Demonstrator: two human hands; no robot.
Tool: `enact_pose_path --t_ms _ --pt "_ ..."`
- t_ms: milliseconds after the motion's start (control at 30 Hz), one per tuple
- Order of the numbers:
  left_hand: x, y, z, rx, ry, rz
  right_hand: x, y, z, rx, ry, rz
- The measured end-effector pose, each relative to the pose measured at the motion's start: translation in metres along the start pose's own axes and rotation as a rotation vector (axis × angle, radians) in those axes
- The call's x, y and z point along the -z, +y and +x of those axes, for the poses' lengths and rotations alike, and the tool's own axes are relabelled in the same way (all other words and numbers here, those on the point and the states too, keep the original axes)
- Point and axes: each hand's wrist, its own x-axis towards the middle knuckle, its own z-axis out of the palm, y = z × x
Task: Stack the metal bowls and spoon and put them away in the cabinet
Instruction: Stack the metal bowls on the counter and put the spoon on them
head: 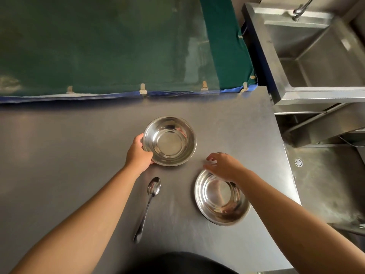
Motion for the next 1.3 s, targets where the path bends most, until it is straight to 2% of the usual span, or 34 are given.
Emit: enact_pose_path --t_ms 400,867,1300 --pt "-0.025 -0.001 -0.048 -0.036 -0.037 -0.014 -0.007 0.033 -0.055 -0.009 0.01 -0.042" --pt "-0.051 -0.039 -0.095 -0.042 -0.083 0.064 0.003 0.043 -0.099 0.095 0.107 0.073" --pt "-0.072 -0.072 -0.139 -0.008 -0.135 -0.034 0.002 0.045 -0.102 -0.088 0.196 0.291"
